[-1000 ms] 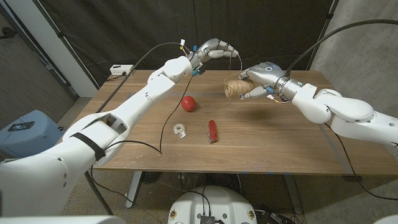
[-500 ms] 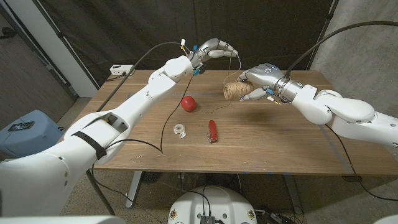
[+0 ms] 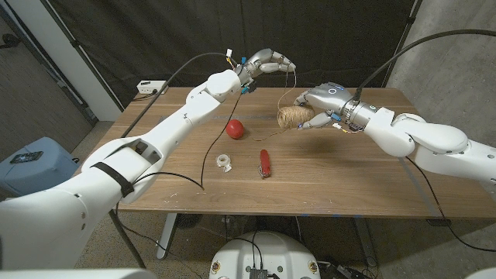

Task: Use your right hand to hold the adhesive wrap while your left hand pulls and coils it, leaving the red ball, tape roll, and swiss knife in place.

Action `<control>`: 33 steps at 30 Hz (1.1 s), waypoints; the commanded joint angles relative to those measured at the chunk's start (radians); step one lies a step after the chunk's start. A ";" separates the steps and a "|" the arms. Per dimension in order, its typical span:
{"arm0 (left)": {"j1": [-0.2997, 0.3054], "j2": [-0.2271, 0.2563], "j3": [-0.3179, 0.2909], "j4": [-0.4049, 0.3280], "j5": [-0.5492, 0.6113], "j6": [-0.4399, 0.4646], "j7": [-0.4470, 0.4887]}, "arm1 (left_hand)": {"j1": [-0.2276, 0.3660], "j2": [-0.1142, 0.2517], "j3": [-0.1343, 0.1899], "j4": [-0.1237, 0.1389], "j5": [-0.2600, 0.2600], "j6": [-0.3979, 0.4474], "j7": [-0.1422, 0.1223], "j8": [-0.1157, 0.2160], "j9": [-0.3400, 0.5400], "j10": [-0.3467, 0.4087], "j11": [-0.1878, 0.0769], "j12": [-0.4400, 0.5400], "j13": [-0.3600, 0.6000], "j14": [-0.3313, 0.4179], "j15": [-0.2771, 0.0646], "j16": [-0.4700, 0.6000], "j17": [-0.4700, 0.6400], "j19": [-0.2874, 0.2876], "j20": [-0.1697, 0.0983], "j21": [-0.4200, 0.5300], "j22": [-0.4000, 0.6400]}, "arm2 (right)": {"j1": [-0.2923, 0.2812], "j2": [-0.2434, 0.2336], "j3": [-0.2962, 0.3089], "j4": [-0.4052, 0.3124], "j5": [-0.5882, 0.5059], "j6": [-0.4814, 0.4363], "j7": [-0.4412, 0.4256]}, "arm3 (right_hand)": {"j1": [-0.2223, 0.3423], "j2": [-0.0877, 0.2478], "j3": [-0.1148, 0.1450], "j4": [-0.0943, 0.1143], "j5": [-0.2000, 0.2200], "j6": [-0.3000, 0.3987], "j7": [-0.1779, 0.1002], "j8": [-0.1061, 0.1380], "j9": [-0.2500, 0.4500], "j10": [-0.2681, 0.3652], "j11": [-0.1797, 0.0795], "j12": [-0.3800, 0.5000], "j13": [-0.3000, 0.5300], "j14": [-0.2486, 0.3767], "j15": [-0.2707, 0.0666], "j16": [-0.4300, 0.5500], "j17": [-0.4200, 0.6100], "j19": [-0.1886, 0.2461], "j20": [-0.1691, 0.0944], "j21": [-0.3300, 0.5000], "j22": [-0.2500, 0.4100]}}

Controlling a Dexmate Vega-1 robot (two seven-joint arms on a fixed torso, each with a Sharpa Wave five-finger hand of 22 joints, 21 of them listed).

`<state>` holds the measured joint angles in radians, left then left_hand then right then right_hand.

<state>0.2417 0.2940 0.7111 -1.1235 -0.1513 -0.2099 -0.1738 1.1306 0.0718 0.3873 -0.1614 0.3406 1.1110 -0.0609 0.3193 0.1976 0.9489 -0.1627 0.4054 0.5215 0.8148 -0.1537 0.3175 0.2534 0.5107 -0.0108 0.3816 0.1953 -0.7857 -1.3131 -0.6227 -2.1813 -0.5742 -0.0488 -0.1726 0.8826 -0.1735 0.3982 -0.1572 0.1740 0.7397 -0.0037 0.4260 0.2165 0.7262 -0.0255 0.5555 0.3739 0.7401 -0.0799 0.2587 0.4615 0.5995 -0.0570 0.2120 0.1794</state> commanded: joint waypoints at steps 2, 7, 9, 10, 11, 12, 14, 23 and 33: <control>-0.006 -0.007 0.007 0.007 0.008 0.016 0.008 | 0.010 0.003 -0.002 0.000 0.004 0.012 0.001 0.005 0.002 0.009 0.000 -0.003 0.005 0.009 -0.004 0.001 0.006 0.002 -0.001 0.007 0.003 | -0.019 -0.025 0.002 -0.004 0.020 0.027 -0.009 | 0.134 0.141 -0.002 0.000 0.006 0.128 -0.121 0.004 0.001 0.131 -0.123 0.000 0.003 0.012 -0.145 0.000 0.003 0.014 -0.042 0.000 0.001; -0.008 -0.010 0.010 0.012 0.010 0.019 0.011 | 0.011 0.002 -0.002 0.000 0.004 0.012 0.001 0.004 0.002 0.008 0.001 -0.004 0.007 0.009 -0.002 0.000 0.006 0.001 0.000 0.007 0.003 | -0.033 -0.044 0.006 -0.009 0.035 0.034 -0.015 | 0.136 0.143 -0.001 0.000 0.007 0.128 -0.122 0.004 0.002 0.130 -0.124 0.000 0.004 0.011 -0.146 -0.002 0.002 0.014 -0.043 0.000 0.001; -0.008 -0.010 0.010 0.012 0.011 0.020 0.013 | 0.010 0.003 -0.002 0.001 0.004 0.012 0.000 0.004 0.002 0.009 0.000 -0.004 0.007 0.010 -0.002 0.000 0.006 0.001 -0.001 0.008 0.003 | -0.036 -0.048 0.007 -0.010 0.037 0.035 -0.016 | 0.135 0.143 -0.002 0.001 0.007 0.127 -0.124 0.003 0.002 0.131 -0.122 -0.001 0.004 0.013 -0.145 -0.001 0.003 0.014 -0.042 0.000 0.001; -0.007 -0.010 0.010 0.010 0.012 0.024 0.017 | 0.011 0.003 -0.001 0.000 0.005 0.011 0.001 0.004 0.002 0.008 0.001 -0.005 0.007 0.010 -0.001 -0.001 0.006 0.001 0.000 0.008 0.003 | -0.041 -0.055 0.009 -0.015 0.040 0.034 -0.021 | 0.135 0.143 -0.002 0.001 0.007 0.125 -0.124 0.003 0.002 0.130 -0.123 -0.001 0.003 0.013 -0.145 -0.002 0.003 0.014 -0.043 0.000 0.001; -0.007 -0.011 0.010 0.011 0.013 0.026 0.019 | 0.011 0.003 -0.001 0.000 0.005 0.012 0.001 0.004 0.002 0.009 0.001 -0.005 0.007 0.010 -0.001 -0.001 0.005 0.001 -0.001 0.008 0.003 | -0.043 -0.058 0.011 -0.016 0.042 0.033 -0.024 | 0.135 0.142 -0.002 0.000 0.007 0.125 -0.124 0.003 0.002 0.129 -0.123 -0.002 0.004 0.013 -0.146 -0.002 0.003 0.014 -0.043 0.000 0.001; -0.007 -0.011 0.010 0.012 0.013 0.028 0.020 | 0.012 0.003 -0.001 0.000 0.005 0.012 0.001 0.004 0.002 0.009 0.003 -0.005 0.008 0.010 -0.001 -0.001 0.006 0.001 0.000 0.008 0.003 | -0.047 -0.064 0.014 -0.020 0.046 0.031 -0.028 | 0.136 0.142 -0.003 0.000 0.007 0.125 -0.123 0.003 0.002 0.128 -0.124 -0.002 0.004 0.012 -0.146 -0.002 0.003 0.014 -0.043 0.000 0.001; -0.007 -0.012 0.011 0.013 0.014 0.031 0.021 | 0.012 0.004 -0.002 0.000 0.005 0.011 0.000 0.004 0.002 0.008 0.004 -0.006 0.008 0.009 -0.001 -0.001 0.007 0.000 0.000 0.008 0.003 | -0.054 -0.075 0.019 -0.027 0.052 0.024 -0.036 | 0.136 0.143 -0.003 0.000 0.007 0.126 -0.123 0.003 0.002 0.128 -0.124 -0.002 0.004 0.014 -0.146 -0.001 0.004 0.014 -0.042 0.000 0.001; -0.005 -0.018 0.013 0.022 0.015 0.044 0.027 | 0.011 0.003 -0.002 0.001 0.005 0.011 0.002 0.003 0.002 0.012 0.003 -0.007 0.007 0.011 0.001 -0.002 0.007 0.000 0.000 0.010 0.003 | -0.083 -0.145 0.046 -0.066 0.081 0.015 -0.078 | 0.139 0.145 -0.003 -0.001 0.007 0.129 -0.122 0.004 0.002 0.129 -0.123 -0.004 0.004 0.013 -0.147 -0.003 0.006 0.014 -0.043 0.000 0.001; -0.007 -0.027 0.017 0.031 0.020 0.052 0.034 | 0.011 0.003 -0.002 0.001 0.006 0.012 0.004 0.003 0.002 0.011 0.003 -0.008 0.009 0.012 0.000 -0.003 0.008 -0.001 0.000 0.011 0.003 | -0.108 -0.206 0.059 -0.108 0.110 0.005 -0.136 | 0.140 0.144 -0.003 -0.001 0.007 0.130 -0.124 0.004 0.002 0.131 -0.125 -0.005 0.004 0.014 -0.146 -0.007 0.004 0.015 -0.043 0.000 0.001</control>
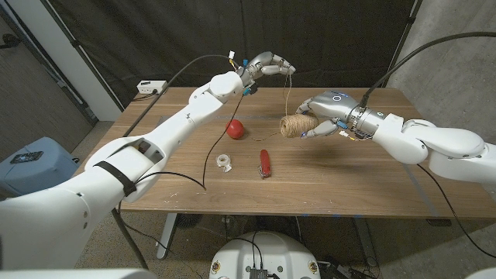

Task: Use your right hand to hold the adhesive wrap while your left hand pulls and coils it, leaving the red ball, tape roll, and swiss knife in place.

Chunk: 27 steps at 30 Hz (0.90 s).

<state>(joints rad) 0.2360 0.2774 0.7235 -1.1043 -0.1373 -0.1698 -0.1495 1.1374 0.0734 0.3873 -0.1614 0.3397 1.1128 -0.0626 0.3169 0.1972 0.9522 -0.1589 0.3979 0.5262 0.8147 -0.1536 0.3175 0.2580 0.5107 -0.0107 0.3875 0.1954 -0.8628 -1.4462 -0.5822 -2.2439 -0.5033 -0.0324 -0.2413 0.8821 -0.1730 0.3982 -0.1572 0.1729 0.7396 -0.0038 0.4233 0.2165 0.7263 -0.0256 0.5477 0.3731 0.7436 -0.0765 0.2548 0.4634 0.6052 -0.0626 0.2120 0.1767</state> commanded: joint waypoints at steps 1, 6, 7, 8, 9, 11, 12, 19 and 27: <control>-0.001 -0.012 0.006 0.013 0.006 0.013 0.011 | 0.004 0.002 -0.002 0.002 0.007 0.011 0.006 0.005 0.002 0.007 0.001 -0.001 0.005 0.012 0.000 -0.004 0.004 -0.001 0.000 0.005 0.003 | -0.032 -0.077 0.018 -0.048 0.042 -0.014 -0.071 | 0.141 0.144 -0.003 0.000 0.008 0.130 -0.123 0.006 0.002 0.132 -0.125 0.003 0.005 0.011 -0.149 -0.003 0.002 0.010 -0.038 0.000 0.004; -0.001 -0.015 0.007 0.018 0.008 0.018 0.014 | 0.004 0.002 -0.002 0.002 0.007 0.011 0.005 0.005 0.002 0.008 -0.001 -0.001 0.006 0.012 -0.001 -0.004 0.004 -0.001 0.000 0.006 0.002 | -0.033 -0.088 0.017 -0.051 0.055 -0.014 -0.085 | 0.141 0.144 -0.005 0.000 0.007 0.130 -0.123 0.006 0.002 0.134 -0.123 0.003 0.004 0.014 -0.150 -0.002 0.005 0.010 -0.038 0.000 0.004; 0.000 -0.015 0.007 0.017 0.007 0.019 0.014 | 0.004 0.002 -0.002 0.001 0.007 0.011 0.005 0.005 0.002 0.008 -0.001 -0.002 0.006 0.012 0.000 -0.004 0.005 -0.001 0.000 0.006 0.002 | -0.032 -0.089 0.016 -0.050 0.058 -0.013 -0.085 | 0.142 0.144 -0.005 -0.001 0.008 0.131 -0.123 0.007 0.002 0.134 -0.124 0.003 0.004 0.014 -0.150 -0.002 0.005 0.011 -0.038 0.000 0.004; 0.000 -0.014 0.008 0.016 0.008 0.021 0.014 | 0.004 0.002 -0.002 0.002 0.007 0.011 0.005 0.005 0.002 0.009 0.001 -0.001 0.006 0.013 -0.001 -0.004 0.004 -0.001 0.000 0.006 0.002 | -0.031 -0.089 0.016 -0.049 0.059 -0.013 -0.086 | 0.142 0.144 -0.005 -0.001 0.008 0.131 -0.123 0.007 0.002 0.136 -0.124 0.003 0.004 0.014 -0.150 -0.002 0.005 0.010 -0.038 0.000 0.004; 0.001 -0.014 0.008 0.014 0.008 0.024 0.015 | 0.005 0.001 -0.002 0.001 0.007 0.010 0.005 0.005 0.002 0.008 0.003 -0.002 0.006 0.013 -0.001 -0.004 0.004 -0.001 0.000 0.006 0.002 | -0.031 -0.089 0.015 -0.049 0.058 -0.013 -0.088 | 0.141 0.144 -0.005 0.000 0.007 0.131 -0.122 0.006 0.002 0.136 -0.125 0.003 0.005 0.014 -0.150 -0.002 0.005 0.010 -0.038 0.000 0.004; 0.003 -0.013 0.009 0.013 0.010 0.028 0.017 | 0.004 0.002 -0.002 0.002 0.007 0.010 0.005 0.004 0.002 0.009 -0.001 -0.002 0.007 0.013 0.000 -0.004 0.005 -0.001 0.000 0.006 0.002 | -0.029 -0.091 0.015 -0.048 0.062 -0.012 -0.090 | 0.141 0.144 -0.005 0.000 0.007 0.131 -0.123 0.006 0.002 0.135 -0.125 0.003 0.005 0.014 -0.149 -0.003 0.005 0.011 -0.038 0.000 0.004; 0.005 -0.013 0.009 0.012 0.009 0.032 0.017 | 0.005 0.000 -0.002 0.000 0.007 0.011 0.004 0.005 0.002 0.010 -0.001 -0.001 0.007 0.014 -0.001 -0.004 0.005 -0.001 -0.001 0.007 0.002 | -0.028 -0.090 0.015 -0.047 0.062 -0.013 -0.092 | 0.140 0.144 -0.005 0.000 0.007 0.131 -0.122 0.006 0.002 0.134 -0.125 0.002 0.005 0.014 -0.149 -0.003 0.005 0.010 -0.038 0.000 0.004; 0.015 -0.008 0.015 0.003 0.015 0.057 0.021 | 0.005 0.002 -0.002 0.001 0.007 0.010 0.006 0.004 0.002 0.010 -0.003 -0.003 0.007 0.013 -0.001 -0.005 0.006 -0.001 0.000 0.007 0.002 | -0.021 -0.085 0.018 -0.035 0.062 -0.019 -0.111 | 0.142 0.145 -0.007 0.000 0.007 0.132 -0.122 0.006 0.002 0.136 -0.124 0.003 0.006 0.017 -0.150 -0.003 0.006 0.011 -0.038 0.000 0.004; 0.020 -0.004 0.021 0.006 0.024 0.086 0.029 | 0.006 0.002 -0.003 0.001 0.007 0.009 0.006 0.003 0.002 0.010 0.006 -0.004 0.009 0.013 0.001 -0.006 0.008 -0.002 0.001 0.009 0.002 | -0.020 -0.095 0.023 -0.032 0.070 -0.023 -0.142 | 0.139 0.145 -0.008 0.002 0.007 0.136 -0.123 0.008 0.003 0.138 -0.124 0.002 0.007 0.019 -0.149 -0.003 0.007 0.011 -0.038 0.000 0.004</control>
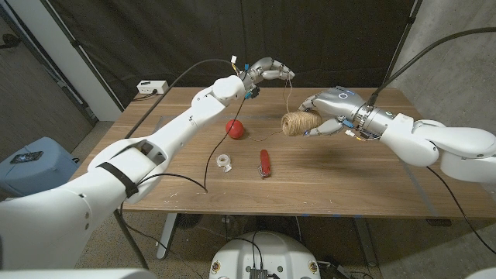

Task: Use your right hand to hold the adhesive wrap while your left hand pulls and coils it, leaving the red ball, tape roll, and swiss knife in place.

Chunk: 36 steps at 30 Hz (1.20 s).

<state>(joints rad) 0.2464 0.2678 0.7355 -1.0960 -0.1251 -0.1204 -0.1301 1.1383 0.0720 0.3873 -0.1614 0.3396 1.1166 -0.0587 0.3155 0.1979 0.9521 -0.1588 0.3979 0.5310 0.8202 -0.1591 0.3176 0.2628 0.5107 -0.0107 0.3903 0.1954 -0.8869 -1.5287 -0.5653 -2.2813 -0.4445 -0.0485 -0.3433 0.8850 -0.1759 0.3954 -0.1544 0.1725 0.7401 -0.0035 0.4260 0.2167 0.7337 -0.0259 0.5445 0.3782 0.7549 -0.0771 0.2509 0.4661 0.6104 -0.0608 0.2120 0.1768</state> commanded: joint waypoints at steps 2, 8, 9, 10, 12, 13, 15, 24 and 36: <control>0.010 0.006 0.011 0.003 0.014 0.043 0.010 | 0.007 0.004 -0.003 0.000 0.008 0.005 0.003 0.005 0.001 0.008 0.001 -0.005 0.005 0.007 0.007 -0.005 0.004 -0.002 0.001 0.006 0.002 | 0.001 -0.019 0.008 0.004 0.014 -0.014 -0.054 | 0.137 0.148 -0.006 -0.001 0.007 0.136 -0.122 0.005 0.003 0.131 -0.123 0.006 0.003 0.009 -0.150 0.002 0.006 0.007 -0.040 0.000 0.004; 0.005 0.004 0.020 0.021 0.025 0.056 0.013 | 0.007 0.004 -0.003 0.001 0.008 0.005 0.002 0.004 0.001 0.009 0.001 -0.005 0.007 0.009 0.006 -0.006 0.005 -0.002 0.002 0.007 0.002 | -0.057 -0.024 0.076 0.012 0.030 0.001 -0.070 | 0.137 0.149 -0.007 -0.001 0.007 0.138 -0.124 0.006 0.003 0.136 -0.123 0.007 0.002 0.011 -0.149 0.001 0.006 0.007 -0.040 0.000 0.004; 0.003 0.002 0.021 0.025 0.025 0.057 0.015 | 0.006 0.004 -0.003 0.001 0.008 0.006 0.002 0.004 0.001 0.008 -0.003 -0.005 0.007 0.009 0.005 -0.006 0.005 -0.002 0.002 0.007 0.002 | -0.073 -0.024 0.094 0.013 0.030 0.005 -0.069 | 0.137 0.150 -0.007 -0.001 0.007 0.138 -0.124 0.006 0.003 0.136 -0.125 0.006 0.002 0.012 -0.149 0.002 0.006 0.008 -0.041 0.001 0.004; 0.001 0.000 0.022 0.030 0.028 0.057 0.017 | 0.008 0.004 -0.003 0.000 0.008 0.006 0.003 0.004 0.001 0.007 0.000 -0.006 0.008 0.008 0.005 -0.006 0.006 -0.002 0.002 0.008 0.002 | -0.092 -0.024 0.114 0.014 0.028 0.008 -0.073 | 0.136 0.151 -0.007 0.000 0.007 0.139 -0.123 0.006 0.003 0.135 -0.124 0.006 0.003 0.014 -0.149 0.002 0.007 0.007 -0.040 0.000 0.004; -0.002 -0.002 0.023 0.038 0.028 0.057 0.016 | 0.007 0.005 -0.003 0.001 0.008 0.006 0.002 0.004 0.002 0.007 0.001 -0.006 0.009 0.009 0.006 -0.006 0.006 -0.003 0.002 0.008 0.002 | -0.132 -0.024 0.156 0.015 0.030 0.018 -0.080 | 0.136 0.150 -0.007 -0.001 0.007 0.139 -0.122 0.006 0.003 0.136 -0.124 0.007 0.003 0.014 -0.149 0.002 0.007 0.008 -0.041 0.001 0.004; -0.003 -0.002 0.025 0.040 0.031 0.058 0.017 | 0.008 0.005 -0.003 0.001 0.008 0.006 0.002 0.004 0.002 0.008 0.001 -0.006 0.009 0.008 0.006 -0.007 0.006 -0.003 0.002 0.008 0.002 | -0.159 -0.024 0.187 0.016 0.032 0.024 -0.079 | 0.136 0.150 -0.008 -0.001 0.007 0.140 -0.123 0.006 0.003 0.136 -0.124 0.007 0.004 0.015 -0.149 0.003 0.008 0.008 -0.041 0.001 0.004; -0.006 -0.006 0.025 0.049 0.031 0.057 0.018 | 0.008 0.004 -0.003 0.000 0.008 0.003 0.002 0.003 0.002 0.008 0.000 -0.006 0.009 0.008 0.007 -0.007 0.006 -0.003 0.002 0.008 0.002 | -0.212 -0.024 0.243 0.016 0.031 0.031 -0.083 | 0.136 0.150 -0.008 0.000 0.007 0.140 -0.123 0.006 0.003 0.136 -0.124 0.007 0.004 0.014 -0.149 0.002 0.007 0.008 -0.041 0.001 0.004; -0.045 -0.049 0.036 0.149 0.039 0.001 0.025 | 0.007 0.005 -0.003 0.001 0.009 0.004 0.001 0.003 0.002 0.005 -0.003 -0.008 0.010 0.009 0.007 -0.009 0.006 -0.003 0.003 0.009 0.002 | -0.271 -0.024 0.308 0.014 0.044 0.061 -0.089 | 0.137 0.150 -0.006 -0.001 0.008 0.139 -0.124 0.006 0.003 0.137 -0.125 0.006 0.004 0.014 -0.149 -0.004 0.004 0.008 -0.042 0.001 0.004; -0.088 -0.131 0.056 0.309 0.045 -0.067 0.029 | 0.008 0.004 -0.004 0.001 0.009 0.005 0.002 0.003 0.002 0.011 -0.003 -0.005 0.016 0.013 0.004 -0.008 0.008 -0.004 0.002 0.011 0.002 | -0.234 -0.024 0.273 0.005 0.070 0.069 -0.131 | 0.138 0.150 -0.009 -0.002 0.007 0.140 -0.124 0.006 0.003 0.139 -0.124 0.005 0.005 0.018 -0.150 -0.002 0.007 0.009 -0.042 0.001 0.004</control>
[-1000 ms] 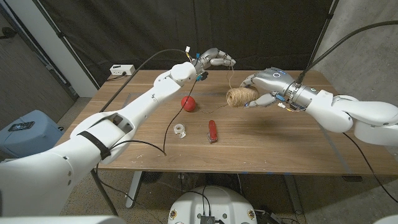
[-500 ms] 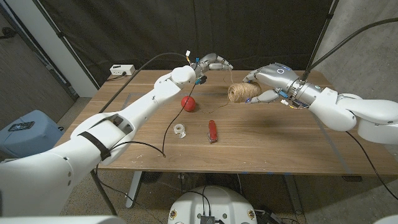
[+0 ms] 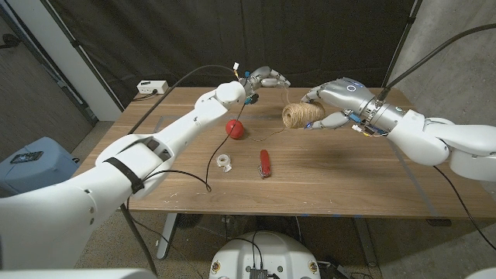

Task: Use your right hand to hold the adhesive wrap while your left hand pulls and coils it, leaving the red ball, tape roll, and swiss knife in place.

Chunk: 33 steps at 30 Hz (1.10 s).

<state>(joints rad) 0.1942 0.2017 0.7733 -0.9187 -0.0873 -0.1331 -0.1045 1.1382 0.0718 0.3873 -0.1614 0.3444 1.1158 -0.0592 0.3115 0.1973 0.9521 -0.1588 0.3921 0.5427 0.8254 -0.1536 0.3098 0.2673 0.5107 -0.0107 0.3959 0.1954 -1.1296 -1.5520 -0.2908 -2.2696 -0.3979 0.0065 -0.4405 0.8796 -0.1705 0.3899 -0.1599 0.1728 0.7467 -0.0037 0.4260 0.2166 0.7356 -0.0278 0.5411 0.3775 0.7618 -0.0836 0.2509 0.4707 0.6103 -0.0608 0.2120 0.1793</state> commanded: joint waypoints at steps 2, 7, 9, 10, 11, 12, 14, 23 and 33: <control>-0.035 -0.068 0.021 0.135 0.010 -0.053 0.006 | 0.008 0.005 -0.004 0.001 0.004 0.006 0.002 0.007 0.003 0.010 -0.002 0.000 0.005 0.009 -0.002 0.000 0.005 -0.004 0.002 0.006 0.002 | 0.021 -0.001 -0.011 -0.005 0.032 0.019 -0.037 | 0.143 0.145 -0.003 0.004 0.007 0.133 -0.123 0.006 0.004 0.136 -0.122 0.008 0.006 0.011 -0.143 -0.003 0.002 0.009 -0.043 0.001 0.001; -0.023 -0.064 0.027 0.121 0.014 -0.036 -0.001 | 0.008 0.005 -0.004 0.001 0.004 0.007 0.003 0.007 0.003 0.010 -0.002 0.000 0.006 0.008 -0.001 0.000 0.006 -0.004 0.002 0.007 0.002 | 0.061 0.002 -0.046 0.002 0.050 0.022 -0.055 | 0.144 0.145 -0.003 0.004 0.007 0.133 -0.122 0.006 0.004 0.137 -0.122 0.007 0.005 0.011 -0.143 -0.004 0.002 0.010 -0.043 0.001 0.001; -0.017 -0.061 0.030 0.113 0.016 -0.027 -0.003 | 0.009 0.004 -0.004 0.001 0.005 0.007 0.004 0.008 0.003 0.010 -0.002 0.000 0.007 0.009 0.000 -0.001 0.005 -0.004 0.002 0.007 0.002 | 0.077 0.004 -0.059 0.007 0.062 0.027 -0.063 | 0.143 0.146 -0.003 0.004 0.007 0.134 -0.123 0.006 0.004 0.138 -0.121 0.007 0.005 0.012 -0.143 -0.003 0.003 0.010 -0.043 0.001 0.001; -0.015 -0.061 0.031 0.110 0.016 -0.023 -0.005 | 0.009 0.005 -0.005 0.001 0.005 0.007 0.002 0.007 0.003 0.011 0.000 0.000 0.007 0.008 0.000 0.000 0.007 -0.004 0.002 0.007 0.002 | 0.083 0.003 -0.064 0.009 0.067 0.028 -0.066 | 0.143 0.146 -0.004 0.004 0.007 0.134 -0.122 0.006 0.004 0.137 -0.122 0.006 0.005 0.012 -0.143 -0.004 0.003 0.009 -0.043 0.000 0.001; -0.013 -0.060 0.033 0.109 0.017 -0.020 -0.006 | 0.009 0.005 -0.005 0.001 0.005 0.007 0.002 0.007 0.003 0.010 -0.002 0.000 0.008 0.008 0.000 -0.001 0.007 -0.004 0.002 0.007 0.002 | 0.089 0.002 -0.069 0.008 0.068 0.026 -0.072 | 0.144 0.146 -0.004 0.004 0.007 0.134 -0.122 0.006 0.004 0.138 -0.120 0.007 0.005 0.012 -0.143 -0.003 0.003 0.010 -0.043 0.001 0.001; -0.011 -0.059 0.034 0.105 0.019 -0.017 -0.005 | 0.008 0.005 -0.005 0.001 0.005 0.007 0.003 0.007 0.003 0.011 0.000 0.000 0.008 0.008 0.000 -0.001 0.007 -0.004 0.002 0.008 0.002 | 0.094 0.001 -0.074 0.009 0.070 0.024 -0.078 | 0.143 0.146 -0.004 0.004 0.007 0.134 -0.122 0.006 0.004 0.138 -0.120 0.007 0.005 0.013 -0.143 -0.003 0.004 0.010 -0.043 0.001 0.001; -0.007 -0.057 0.038 0.098 0.022 -0.010 -0.005 | 0.008 0.005 -0.005 0.002 0.005 0.006 0.005 0.007 0.003 0.011 -0.003 0.000 0.008 0.008 -0.001 -0.001 0.007 -0.004 0.002 0.008 0.002 | 0.106 0.000 -0.083 0.012 0.084 0.031 -0.087 | 0.144 0.146 -0.004 0.004 0.007 0.134 -0.121 0.006 0.004 0.138 -0.122 0.007 0.005 0.014 -0.143 -0.003 0.004 0.010 -0.043 0.001 0.001; -0.001 -0.060 0.053 0.104 0.031 0.010 -0.012 | 0.008 0.005 -0.005 0.001 0.005 0.008 0.004 0.007 0.003 0.011 0.001 -0.001 0.010 0.009 -0.001 -0.002 0.008 -0.004 0.002 0.009 0.002 | 0.137 -0.001 -0.104 0.014 0.098 0.033 -0.128 | 0.144 0.147 -0.006 0.004 0.006 0.137 -0.119 0.007 0.004 0.141 -0.121 0.007 0.006 0.015 -0.143 -0.003 0.006 0.010 -0.042 0.001 0.001; -0.008 -0.078 0.065 0.141 0.037 0.005 -0.015 | 0.009 0.005 -0.005 0.001 0.006 0.007 0.002 0.007 0.003 0.010 0.000 -0.003 0.011 0.008 0.001 -0.004 0.010 -0.005 0.002 0.011 0.002 | 0.092 -0.001 -0.043 0.033 0.143 0.092 -0.148 | 0.143 0.148 -0.007 0.005 0.006 0.139 -0.119 0.008 0.004 0.145 -0.123 0.008 0.007 0.018 -0.142 -0.003 0.008 0.011 -0.042 0.001 0.002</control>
<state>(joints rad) 0.1889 0.1397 0.8228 -0.8100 -0.0581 -0.1301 -0.1147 1.1382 0.0717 0.3869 -0.1611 0.3436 1.1165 -0.0583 0.3149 0.1977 0.9520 -0.1588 0.3926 0.5495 0.8253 -0.1536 0.3098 0.2718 0.5107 -0.0107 0.3994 0.1954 -1.0143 -1.5522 -0.3749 -2.2527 -0.3025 0.0433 -0.5584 0.8823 -0.1732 0.3857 -0.1559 0.1740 0.7543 -0.0002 0.4300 0.2162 0.7465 -0.0279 0.5442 0.3832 0.7697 -0.0862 0.2509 0.4754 0.6139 -0.0572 0.2120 0.1791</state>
